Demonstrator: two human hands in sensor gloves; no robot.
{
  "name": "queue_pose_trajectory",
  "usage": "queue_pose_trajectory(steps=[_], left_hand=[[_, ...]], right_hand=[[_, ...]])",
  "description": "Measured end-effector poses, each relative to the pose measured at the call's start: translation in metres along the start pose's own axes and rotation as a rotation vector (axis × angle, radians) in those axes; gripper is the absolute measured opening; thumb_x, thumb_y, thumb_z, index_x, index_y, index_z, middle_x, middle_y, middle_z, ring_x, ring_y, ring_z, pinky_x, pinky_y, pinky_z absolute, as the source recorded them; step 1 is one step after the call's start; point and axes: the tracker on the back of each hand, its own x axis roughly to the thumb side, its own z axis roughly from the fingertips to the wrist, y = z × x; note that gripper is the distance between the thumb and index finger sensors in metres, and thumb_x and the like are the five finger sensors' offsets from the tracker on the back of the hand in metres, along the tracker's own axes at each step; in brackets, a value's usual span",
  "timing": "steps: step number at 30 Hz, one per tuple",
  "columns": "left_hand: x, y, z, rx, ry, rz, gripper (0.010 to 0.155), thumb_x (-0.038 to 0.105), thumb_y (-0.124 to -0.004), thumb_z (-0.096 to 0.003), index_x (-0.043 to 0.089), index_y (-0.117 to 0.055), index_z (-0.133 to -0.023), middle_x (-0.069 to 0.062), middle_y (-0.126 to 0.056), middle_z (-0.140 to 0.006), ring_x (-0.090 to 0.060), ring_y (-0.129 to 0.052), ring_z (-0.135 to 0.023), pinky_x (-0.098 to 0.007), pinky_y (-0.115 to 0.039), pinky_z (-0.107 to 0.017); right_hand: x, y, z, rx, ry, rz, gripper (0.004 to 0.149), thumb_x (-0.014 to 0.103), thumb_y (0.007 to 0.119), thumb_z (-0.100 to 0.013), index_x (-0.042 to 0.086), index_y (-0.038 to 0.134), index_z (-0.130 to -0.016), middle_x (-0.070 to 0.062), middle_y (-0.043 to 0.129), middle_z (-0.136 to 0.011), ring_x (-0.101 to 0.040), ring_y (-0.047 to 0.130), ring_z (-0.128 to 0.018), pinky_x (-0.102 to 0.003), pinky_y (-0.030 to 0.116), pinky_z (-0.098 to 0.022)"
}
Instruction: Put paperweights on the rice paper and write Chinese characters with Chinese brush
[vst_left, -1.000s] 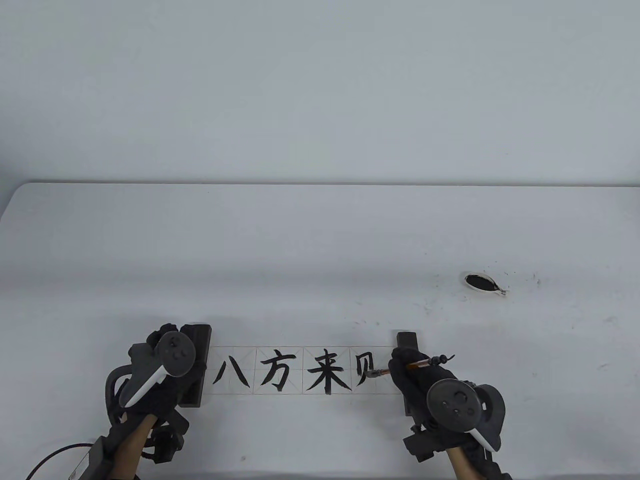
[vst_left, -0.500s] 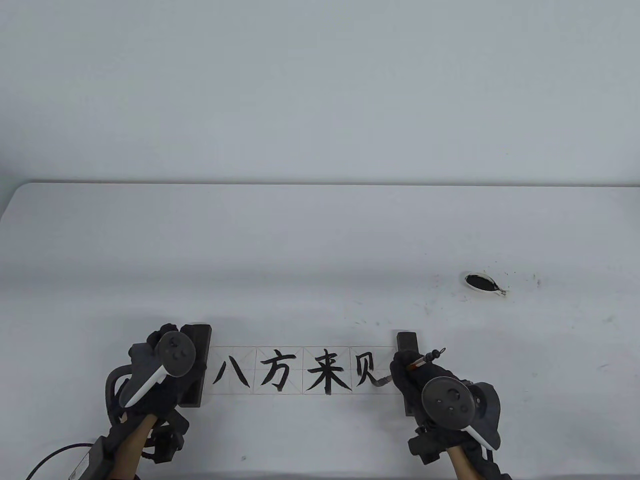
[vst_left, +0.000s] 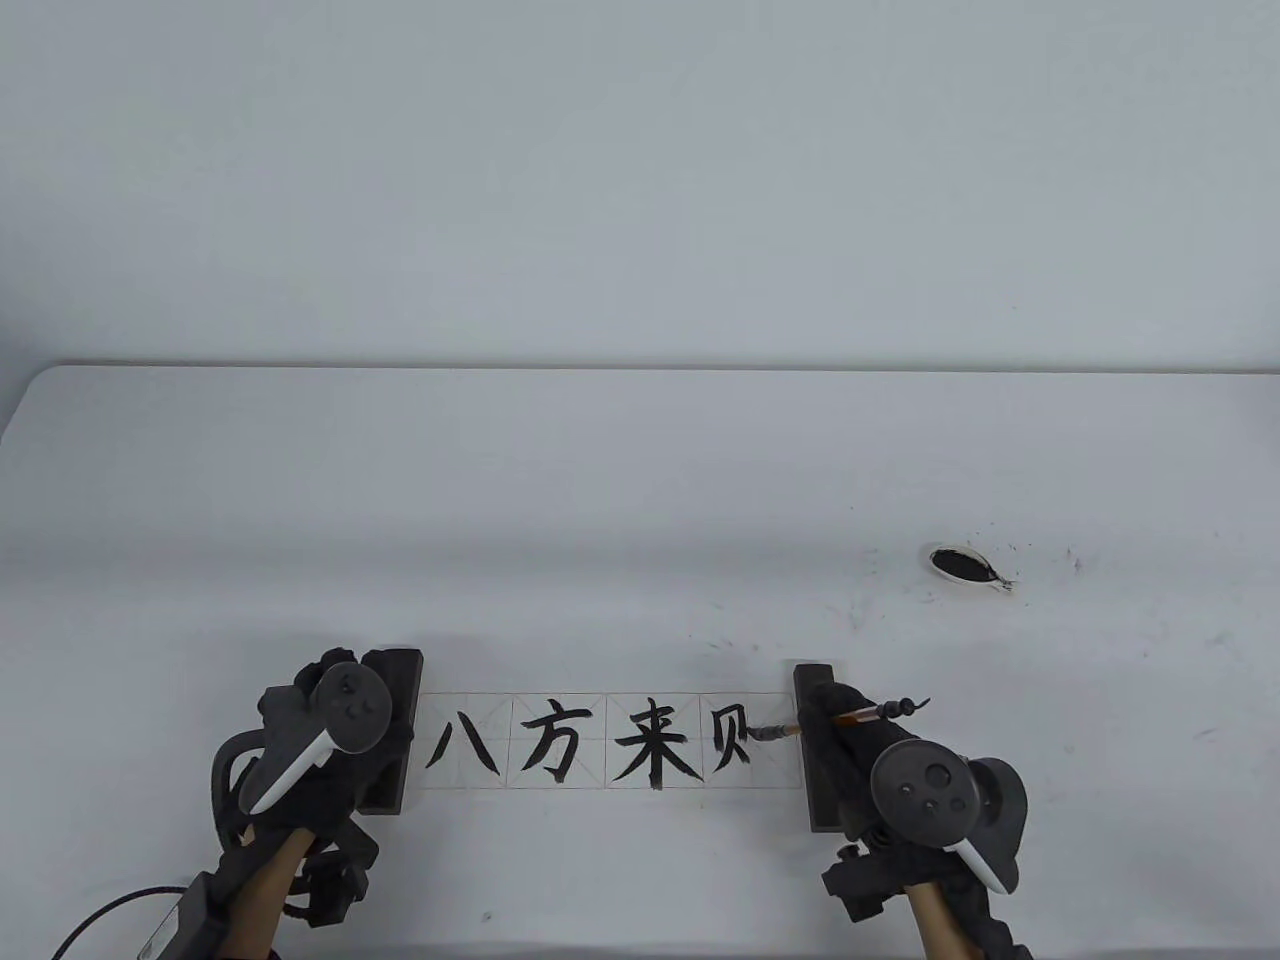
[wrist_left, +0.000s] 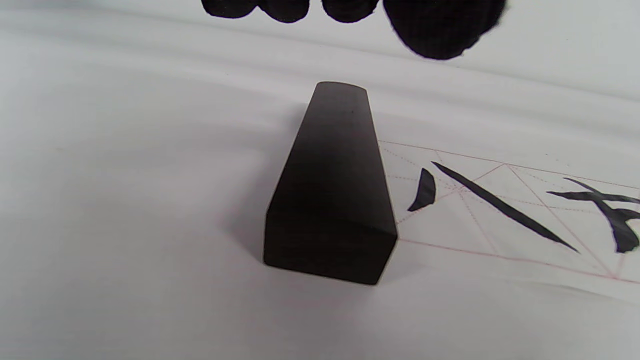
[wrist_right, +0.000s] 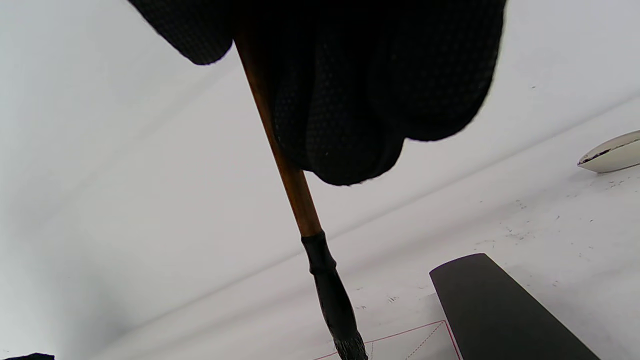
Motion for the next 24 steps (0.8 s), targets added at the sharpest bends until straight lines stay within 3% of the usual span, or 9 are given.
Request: queue_pose_trajectory(steps=[10, 17, 24], left_hand=[[0.0002, -0.0003, -0.0001, -0.002, -0.003, -0.002, 0.081, 0.051, -0.061, -0.0527, 0.032, -0.023, -0.121, -0.011, -0.021, -0.129, -0.041, -0.029, -0.121, -0.063, -0.020, -0.084], [0.0001, -0.0005, -0.0002, -0.001, -0.003, -0.001, 0.081, 0.051, -0.061, -0.0527, 0.031, -0.023, -0.121, -0.011, -0.022, -0.129, -0.041, -0.028, -0.121, -0.063, -0.020, -0.084], [0.0001, -0.0003, 0.0000, -0.003, -0.003, -0.002, 0.081, 0.051, -0.061, -0.0526, 0.032, -0.023, -0.121, -0.011, -0.021, -0.129, -0.041, -0.029, -0.121, -0.063, -0.020, -0.084]], right_hand=[[0.0002, 0.0031, -0.0015, 0.043, 0.014, 0.028, 0.044, 0.037, 0.065, -0.058, 0.006, 0.076, -0.088, -0.016, 0.094, -0.072, -0.027, 0.099, -0.054, -0.039, 0.085, -0.038], [-0.0003, -0.0018, 0.0003, -0.036, 0.054, 0.145, 0.043, 0.036, 0.066, -0.057, 0.005, 0.078, -0.085, -0.017, 0.095, -0.069, -0.027, 0.100, -0.050, -0.039, 0.086, -0.036], [0.0026, -0.0011, 0.0017, -0.028, 0.023, 0.124, 0.043, 0.037, 0.066, -0.057, 0.006, 0.078, -0.085, -0.015, 0.096, -0.068, -0.026, 0.101, -0.049, -0.038, 0.086, -0.036]])
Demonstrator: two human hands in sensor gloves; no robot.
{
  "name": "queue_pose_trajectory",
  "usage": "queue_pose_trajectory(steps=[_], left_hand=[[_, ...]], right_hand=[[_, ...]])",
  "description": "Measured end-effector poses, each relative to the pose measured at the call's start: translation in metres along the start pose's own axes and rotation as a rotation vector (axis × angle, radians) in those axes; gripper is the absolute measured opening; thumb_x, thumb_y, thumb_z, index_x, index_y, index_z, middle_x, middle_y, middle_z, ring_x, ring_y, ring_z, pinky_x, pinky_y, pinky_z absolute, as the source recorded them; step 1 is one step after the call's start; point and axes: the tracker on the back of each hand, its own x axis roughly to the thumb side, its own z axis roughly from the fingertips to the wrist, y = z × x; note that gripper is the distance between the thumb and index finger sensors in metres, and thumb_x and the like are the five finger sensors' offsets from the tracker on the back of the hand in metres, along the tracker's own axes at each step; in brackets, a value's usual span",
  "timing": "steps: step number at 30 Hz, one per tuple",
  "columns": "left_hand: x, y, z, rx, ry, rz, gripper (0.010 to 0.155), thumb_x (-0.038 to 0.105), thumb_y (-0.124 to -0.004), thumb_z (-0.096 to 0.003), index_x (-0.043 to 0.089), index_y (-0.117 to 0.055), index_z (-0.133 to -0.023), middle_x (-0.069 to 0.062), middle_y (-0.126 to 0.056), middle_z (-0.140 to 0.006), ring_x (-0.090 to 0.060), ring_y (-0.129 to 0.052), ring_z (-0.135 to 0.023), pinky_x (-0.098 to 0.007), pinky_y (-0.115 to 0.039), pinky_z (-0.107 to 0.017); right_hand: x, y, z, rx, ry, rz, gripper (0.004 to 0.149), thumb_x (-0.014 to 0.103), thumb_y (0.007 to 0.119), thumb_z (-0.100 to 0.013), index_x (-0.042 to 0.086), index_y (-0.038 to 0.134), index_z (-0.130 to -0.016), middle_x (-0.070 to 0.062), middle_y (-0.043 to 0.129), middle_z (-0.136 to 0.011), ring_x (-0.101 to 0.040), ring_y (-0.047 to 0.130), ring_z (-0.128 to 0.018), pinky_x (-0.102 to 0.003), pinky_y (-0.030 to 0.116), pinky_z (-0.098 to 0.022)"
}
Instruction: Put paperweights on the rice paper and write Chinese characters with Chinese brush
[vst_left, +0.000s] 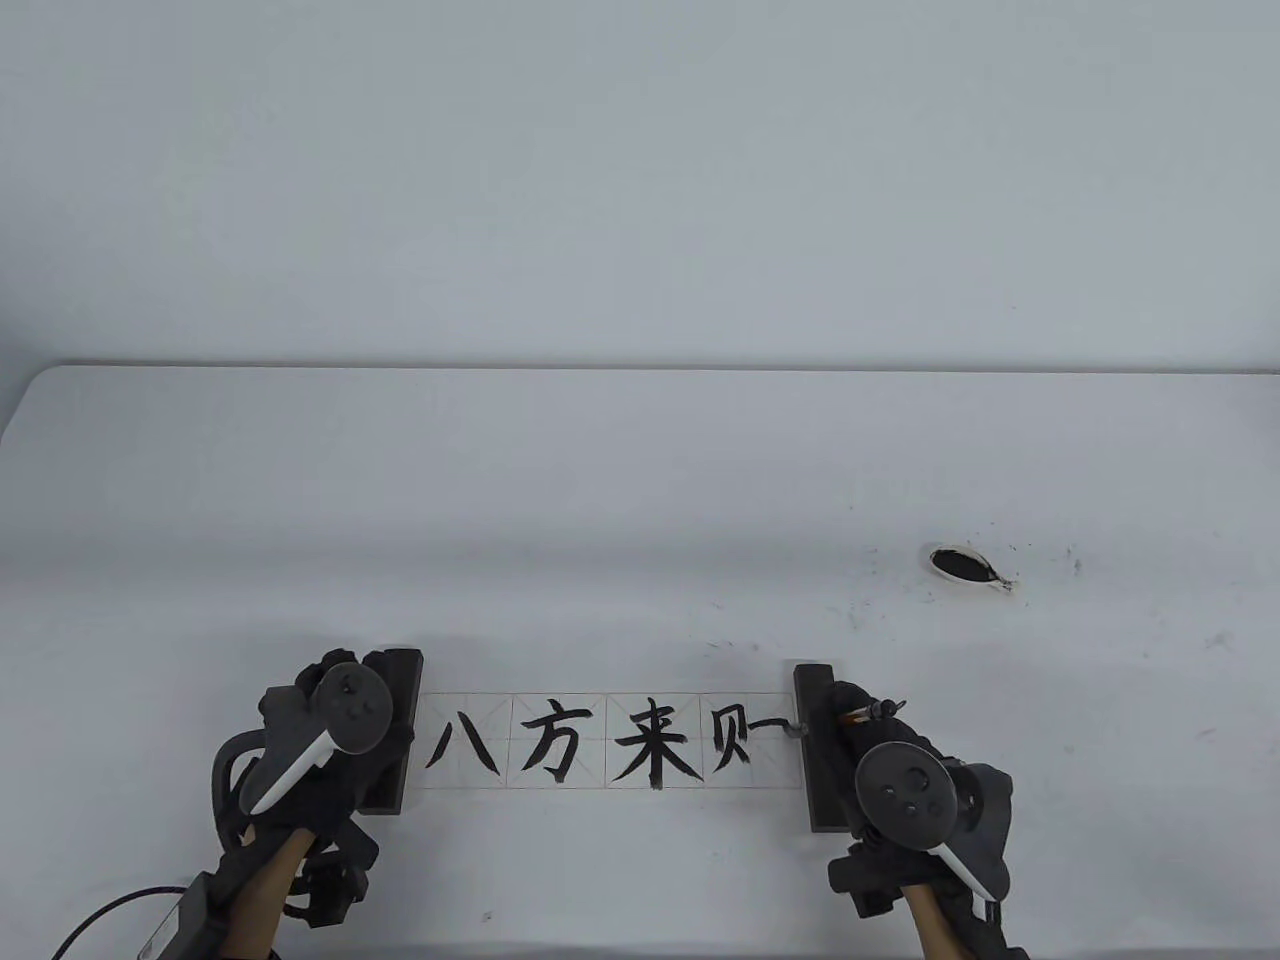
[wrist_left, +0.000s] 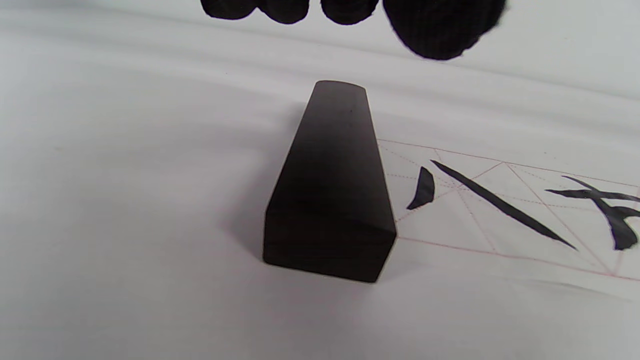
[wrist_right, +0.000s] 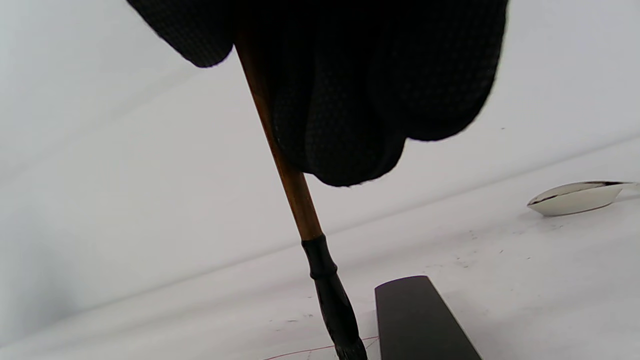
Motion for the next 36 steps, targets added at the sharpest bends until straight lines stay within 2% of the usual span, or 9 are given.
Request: queue_pose_trajectory(steps=[5, 24, 36], left_hand=[[0.000, 0.000, 0.000, -0.001, 0.000, 0.000, 0.081, 0.051, -0.061, -0.0527, 0.031, -0.023, -0.121, -0.011, -0.021, -0.129, -0.041, -0.028, -0.121, -0.063, -0.020, -0.084], [0.000, 0.000, 0.000, -0.007, 0.002, -0.002, 0.081, 0.051, -0.061, -0.0526, 0.032, -0.023, -0.121, -0.011, -0.021, -0.129, -0.041, -0.029, -0.121, -0.063, -0.020, -0.084], [0.000, -0.001, 0.000, -0.008, 0.003, -0.002, 0.081, 0.051, -0.061, -0.0527, 0.031, -0.024, -0.121, -0.011, -0.024, -0.129, -0.041, -0.029, -0.121, -0.063, -0.020, -0.084]], right_hand=[[-0.001, 0.000, 0.001, -0.079, 0.012, -0.017, 0.044, 0.037, 0.065, -0.058, 0.006, 0.076, -0.087, -0.016, 0.095, -0.071, -0.026, 0.100, -0.052, -0.038, 0.086, -0.037], [0.002, 0.010, -0.002, -0.016, 0.015, 0.023, 0.045, 0.036, 0.065, -0.058, 0.005, 0.073, -0.090, -0.017, 0.093, -0.075, -0.027, 0.099, -0.056, -0.039, 0.086, -0.040], [0.003, -0.002, 0.001, 0.008, 0.007, -0.003, 0.041, 0.037, 0.066, -0.056, 0.007, 0.082, -0.078, -0.014, 0.098, -0.060, -0.025, 0.101, -0.043, -0.038, 0.086, -0.032]])
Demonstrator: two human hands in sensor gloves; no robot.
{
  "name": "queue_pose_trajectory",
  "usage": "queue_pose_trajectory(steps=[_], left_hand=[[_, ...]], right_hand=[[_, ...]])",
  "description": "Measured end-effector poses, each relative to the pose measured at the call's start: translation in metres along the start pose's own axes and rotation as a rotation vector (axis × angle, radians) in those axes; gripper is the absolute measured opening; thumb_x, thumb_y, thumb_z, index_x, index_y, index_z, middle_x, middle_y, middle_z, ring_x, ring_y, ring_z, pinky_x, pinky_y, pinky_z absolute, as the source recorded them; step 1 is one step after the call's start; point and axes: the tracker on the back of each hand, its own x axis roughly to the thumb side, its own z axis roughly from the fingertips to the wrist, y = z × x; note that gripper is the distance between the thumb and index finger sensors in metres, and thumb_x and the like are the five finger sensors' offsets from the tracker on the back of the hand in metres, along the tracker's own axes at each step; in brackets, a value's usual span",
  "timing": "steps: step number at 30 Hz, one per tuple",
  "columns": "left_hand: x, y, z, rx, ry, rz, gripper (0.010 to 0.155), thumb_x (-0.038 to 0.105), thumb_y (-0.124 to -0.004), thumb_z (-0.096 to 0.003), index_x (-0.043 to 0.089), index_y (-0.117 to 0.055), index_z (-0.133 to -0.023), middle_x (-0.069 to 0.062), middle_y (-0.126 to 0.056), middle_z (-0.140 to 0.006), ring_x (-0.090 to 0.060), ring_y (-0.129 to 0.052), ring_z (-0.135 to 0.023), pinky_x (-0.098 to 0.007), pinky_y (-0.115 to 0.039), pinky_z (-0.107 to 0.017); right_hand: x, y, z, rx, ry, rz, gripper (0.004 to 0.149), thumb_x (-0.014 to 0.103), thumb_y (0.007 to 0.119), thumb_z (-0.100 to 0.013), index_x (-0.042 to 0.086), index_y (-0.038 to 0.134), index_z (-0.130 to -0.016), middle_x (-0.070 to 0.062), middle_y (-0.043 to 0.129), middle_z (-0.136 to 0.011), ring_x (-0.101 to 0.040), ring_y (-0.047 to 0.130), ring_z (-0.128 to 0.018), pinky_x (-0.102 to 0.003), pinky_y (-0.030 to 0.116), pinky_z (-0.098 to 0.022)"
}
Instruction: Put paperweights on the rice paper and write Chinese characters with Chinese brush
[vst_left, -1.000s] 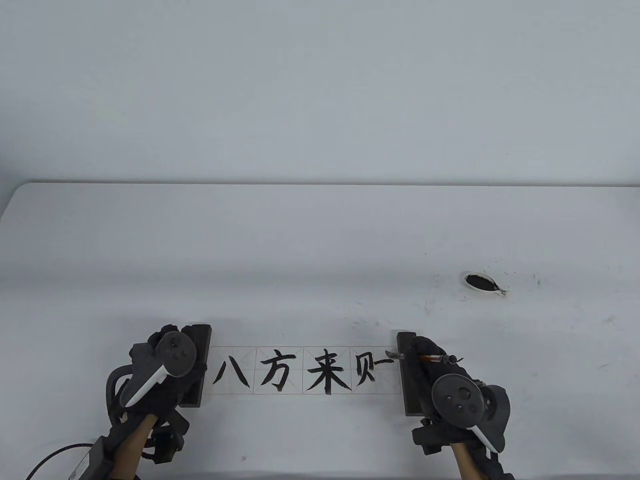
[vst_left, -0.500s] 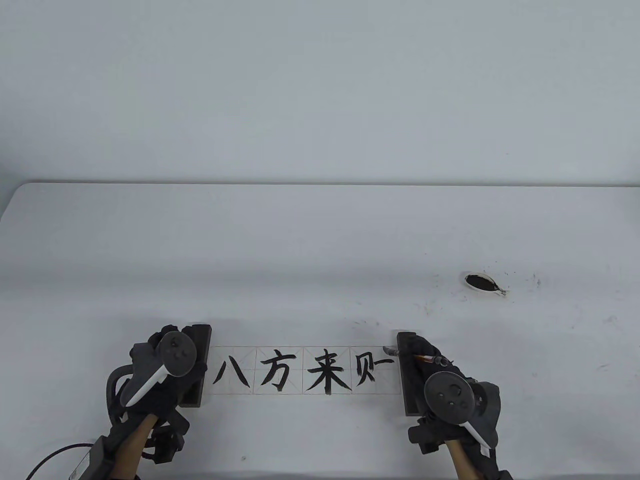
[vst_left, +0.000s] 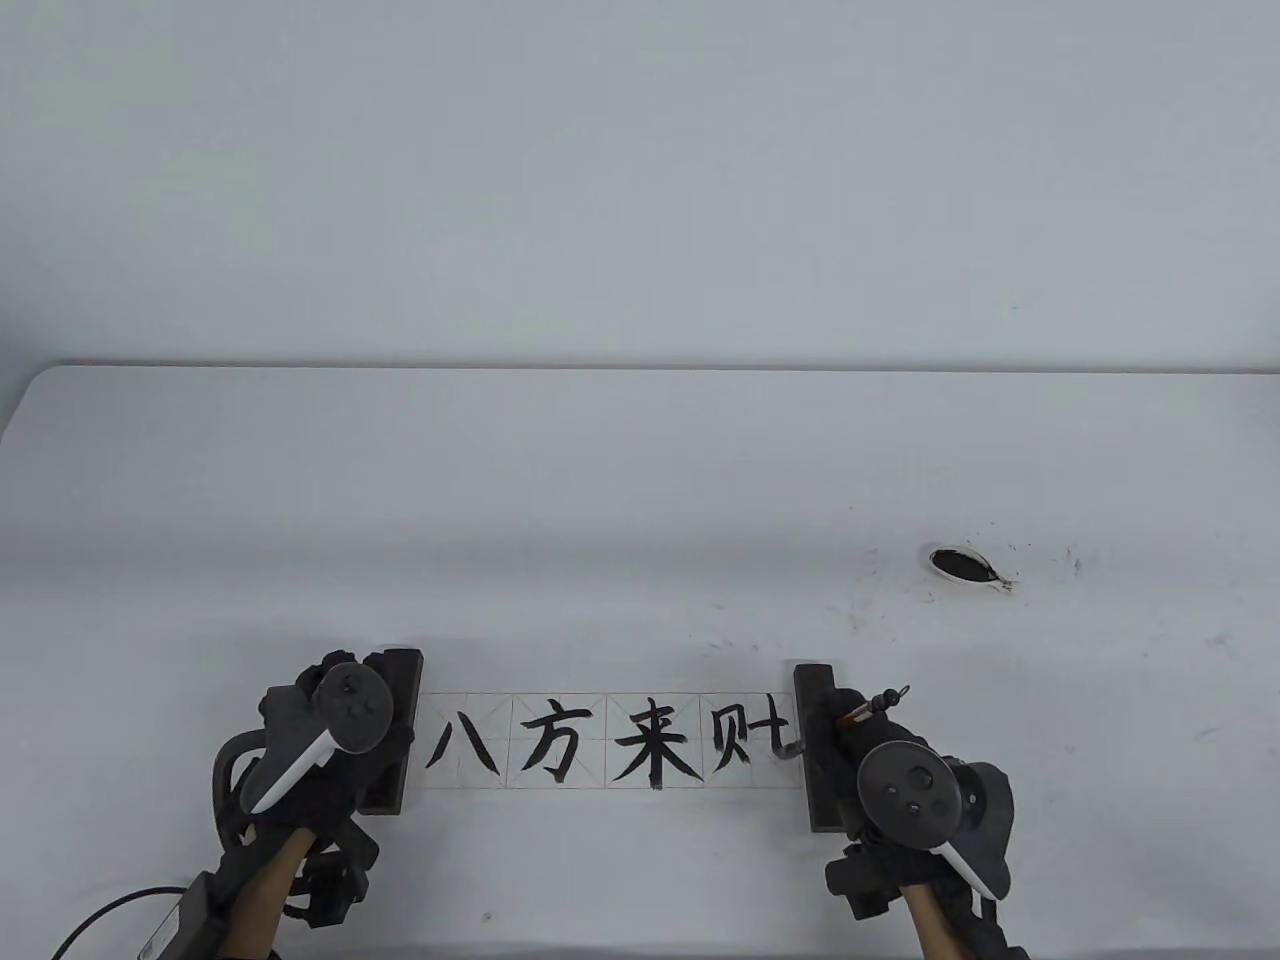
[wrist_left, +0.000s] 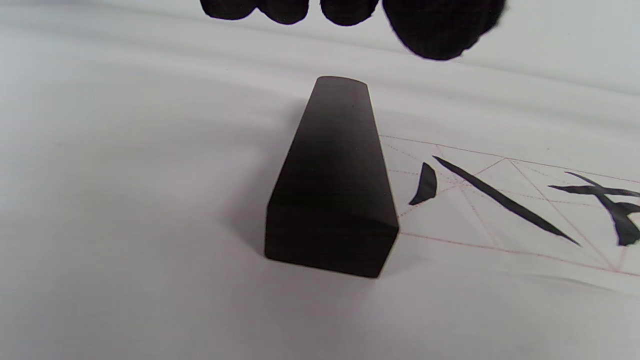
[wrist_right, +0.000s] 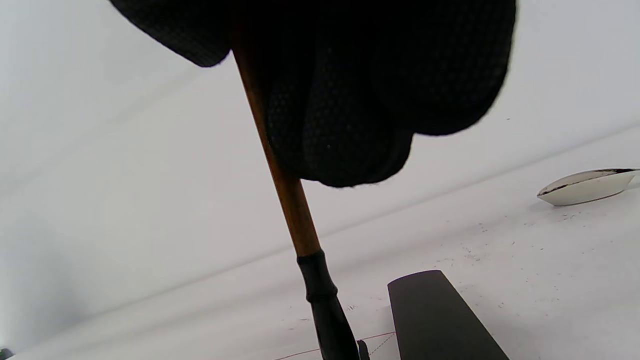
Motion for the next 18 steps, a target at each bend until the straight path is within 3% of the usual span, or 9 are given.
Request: queue_pose_trajectory(steps=[13, 18], left_hand=[[0.0001, -0.0005, -0.0001, -0.002, 0.001, -0.002, 0.081, 0.051, -0.061, -0.0527, 0.031, -0.024, -0.121, -0.010, -0.024, -0.129, -0.041, -0.029, -0.121, -0.063, -0.020, -0.084], [0.0000, -0.0003, 0.0003, -0.005, 0.002, -0.001, 0.081, 0.051, -0.061, -0.0527, 0.031, -0.024, -0.121, -0.011, -0.024, -0.129, -0.041, -0.028, -0.121, -0.063, -0.020, -0.084]], right_hand=[[0.0039, -0.0029, 0.0021, 0.047, -0.032, -0.013, 0.040, 0.038, 0.066, -0.055, 0.008, 0.084, -0.075, -0.012, 0.100, -0.056, -0.023, 0.102, -0.039, -0.036, 0.086, -0.029], [0.0023, -0.0040, 0.0030, -0.029, -0.047, -0.118, 0.043, 0.038, 0.066, -0.056, 0.006, 0.081, -0.081, -0.014, 0.098, -0.062, -0.024, 0.101, -0.044, -0.037, 0.086, -0.033]])
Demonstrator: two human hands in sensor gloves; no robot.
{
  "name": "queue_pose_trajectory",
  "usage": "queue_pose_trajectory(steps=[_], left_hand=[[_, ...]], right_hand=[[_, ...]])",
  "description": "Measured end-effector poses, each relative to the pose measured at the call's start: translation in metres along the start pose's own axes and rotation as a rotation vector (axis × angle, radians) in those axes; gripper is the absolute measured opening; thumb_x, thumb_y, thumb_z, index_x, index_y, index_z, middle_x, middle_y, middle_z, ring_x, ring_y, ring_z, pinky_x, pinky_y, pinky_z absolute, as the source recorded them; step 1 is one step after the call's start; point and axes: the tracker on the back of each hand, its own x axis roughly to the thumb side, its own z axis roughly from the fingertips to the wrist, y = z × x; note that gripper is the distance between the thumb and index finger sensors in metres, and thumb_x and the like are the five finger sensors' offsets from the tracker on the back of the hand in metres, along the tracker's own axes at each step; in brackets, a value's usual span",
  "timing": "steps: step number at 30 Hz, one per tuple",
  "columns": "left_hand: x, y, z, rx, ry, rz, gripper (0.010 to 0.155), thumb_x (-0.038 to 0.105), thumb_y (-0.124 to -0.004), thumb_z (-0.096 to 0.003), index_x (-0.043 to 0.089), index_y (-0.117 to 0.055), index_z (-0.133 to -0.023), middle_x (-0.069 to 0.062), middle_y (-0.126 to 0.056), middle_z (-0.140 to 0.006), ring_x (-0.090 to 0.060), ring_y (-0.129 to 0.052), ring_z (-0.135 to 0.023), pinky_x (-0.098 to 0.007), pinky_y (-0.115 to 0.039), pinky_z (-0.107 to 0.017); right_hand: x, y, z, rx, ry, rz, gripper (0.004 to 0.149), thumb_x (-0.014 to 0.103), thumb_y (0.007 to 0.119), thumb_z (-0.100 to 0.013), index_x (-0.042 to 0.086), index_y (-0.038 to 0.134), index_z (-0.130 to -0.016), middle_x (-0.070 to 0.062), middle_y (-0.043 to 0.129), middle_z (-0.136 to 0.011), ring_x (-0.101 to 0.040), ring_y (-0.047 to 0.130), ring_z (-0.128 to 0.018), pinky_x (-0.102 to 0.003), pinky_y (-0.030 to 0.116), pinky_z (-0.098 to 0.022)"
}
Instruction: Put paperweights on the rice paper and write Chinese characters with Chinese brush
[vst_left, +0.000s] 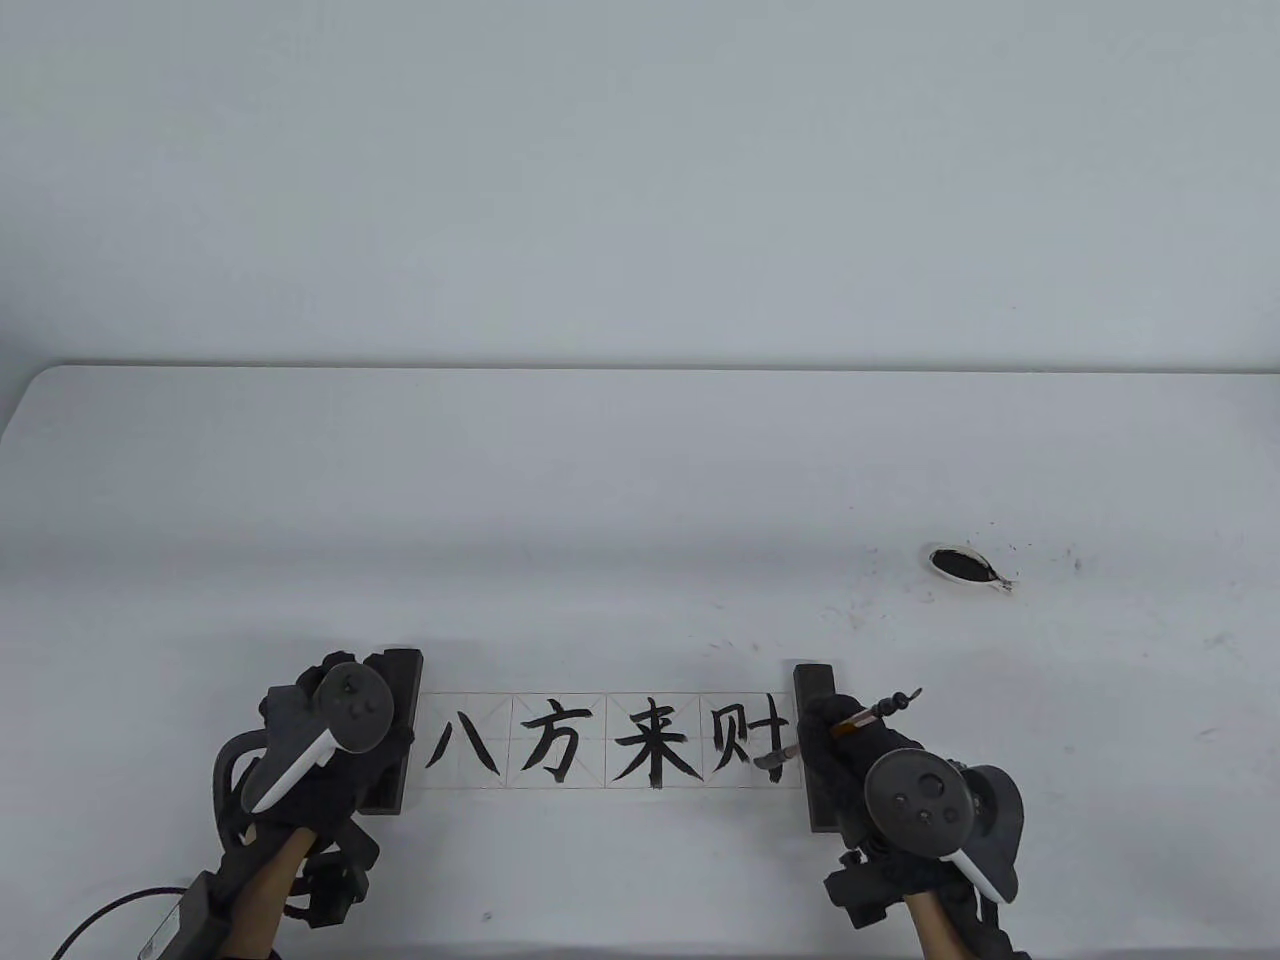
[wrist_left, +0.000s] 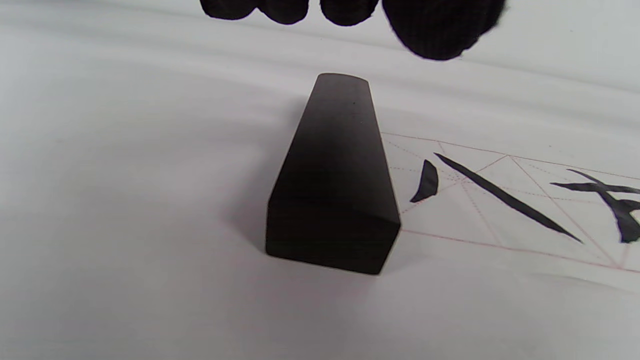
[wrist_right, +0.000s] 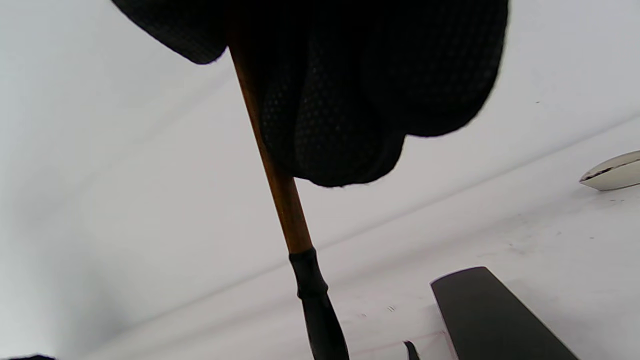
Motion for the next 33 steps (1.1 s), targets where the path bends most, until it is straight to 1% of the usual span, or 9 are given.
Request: queue_pose_trajectory(steps=[2, 4, 8, 9, 19, 21, 29, 31, 33], left_hand=[[0.000, 0.000, 0.000, 0.001, 0.001, 0.001, 0.081, 0.051, -0.061, -0.0527, 0.031, -0.023, -0.121, -0.010, -0.024, -0.129, -0.041, -0.029, -0.121, -0.063, -0.020, -0.084], [0.000, 0.000, 0.000, 0.000, 0.001, 0.000, 0.081, 0.051, -0.061, -0.0527, 0.031, -0.024, -0.121, -0.011, -0.024, -0.129, -0.042, -0.028, -0.121, -0.063, -0.020, -0.084], [0.000, 0.000, 0.000, -0.001, -0.001, 0.001, 0.081, 0.051, -0.061, -0.0527, 0.031, -0.024, -0.121, -0.011, -0.022, -0.129, -0.041, -0.028, -0.121, -0.063, -0.020, -0.084], [0.000, 0.000, -0.001, -0.001, -0.001, 0.001, 0.081, 0.051, -0.061, -0.0527, 0.031, -0.023, -0.121, -0.011, -0.024, -0.129, -0.041, -0.029, -0.121, -0.063, -0.020, -0.084], [0.000, -0.001, -0.001, -0.002, -0.003, 0.000, 0.081, 0.051, -0.061, -0.0527, 0.031, -0.023, -0.121, -0.011, -0.021, -0.129, -0.042, -0.029, -0.121, -0.063, -0.020, -0.084], [0.000, -0.001, -0.001, -0.002, -0.003, 0.001, 0.081, 0.051, -0.061, -0.0527, 0.031, -0.023, -0.121, -0.011, -0.024, -0.129, -0.042, -0.029, -0.121, -0.063, -0.020, -0.083], [0.000, -0.001, -0.001, -0.004, -0.002, 0.001, 0.081, 0.051, -0.061, -0.0527, 0.031, -0.024, -0.121, -0.012, -0.024, -0.129, -0.041, -0.029, -0.121, -0.063, -0.020, -0.084], [0.000, -0.001, -0.001, -0.004, -0.002, 0.001, 0.081, 0.051, -0.061, -0.0526, 0.031, -0.024, -0.121, -0.011, -0.024, -0.129, -0.041, -0.029, -0.121, -0.063, -0.020, -0.084], [0.000, -0.001, -0.001, -0.004, -0.002, 0.001, 0.081, 0.051, -0.061, -0.0527, 0.031, -0.024, -0.121, -0.011, -0.024, -0.129, -0.042, -0.029, -0.121, -0.063, -0.020, -0.084]], right_hand=[[0.000, -0.001, 0.001, -0.028, -0.004, 0.007, 0.043, 0.038, 0.066, -0.056, 0.006, 0.080, -0.081, -0.014, 0.097, -0.064, -0.024, 0.101, -0.045, -0.037, 0.086, -0.033], [0.001, -0.001, 0.001, -0.037, -0.002, 0.060, 0.043, 0.038, 0.065, -0.056, 0.006, 0.080, -0.082, -0.014, 0.097, -0.065, -0.024, 0.101, -0.046, -0.037, 0.086, -0.034], [0.001, 0.003, 0.001, -0.017, -0.003, 0.110, 0.044, 0.038, 0.065, -0.057, 0.006, 0.078, -0.084, -0.015, 0.096, -0.067, -0.025, 0.100, -0.049, -0.038, 0.086, -0.036], [0.001, 0.004, 0.001, -0.015, -0.006, 0.109, 0.044, 0.038, 0.065, -0.057, 0.006, 0.078, -0.084, -0.015, 0.096, -0.068, -0.025, 0.100, -0.049, -0.038, 0.086, -0.036], [0.004, 0.007, 0.001, 0.009, -0.013, 0.142, 0.044, 0.037, 0.065, -0.057, 0.006, 0.078, -0.085, -0.015, 0.095, -0.069, -0.026, 0.100, -0.051, -0.039, 0.086, -0.037], [0.004, 0.009, 0.000, 0.026, -0.017, 0.155, 0.044, 0.037, 0.065, -0.057, 0.006, 0.078, -0.085, -0.015, 0.095, -0.069, -0.026, 0.100, -0.051, -0.039, 0.086, -0.037], [0.005, 0.008, 0.000, 0.076, -0.022, 0.084, 0.042, 0.038, 0.066, -0.057, 0.007, 0.080, -0.082, -0.014, 0.097, -0.065, -0.025, 0.101, -0.047, -0.038, 0.086, -0.035], [0.004, 0.007, -0.001, 0.094, -0.020, 0.049, 0.042, 0.038, 0.066, -0.057, 0.007, 0.081, -0.081, -0.014, 0.098, -0.064, -0.024, 0.101, -0.046, -0.037, 0.087, -0.034], [0.002, 0.006, -0.001, 0.112, -0.009, -0.032, 0.042, 0.038, 0.066, -0.056, 0.007, 0.082, -0.080, -0.013, 0.098, -0.062, -0.024, 0.102, -0.045, -0.037, 0.087, -0.033]])
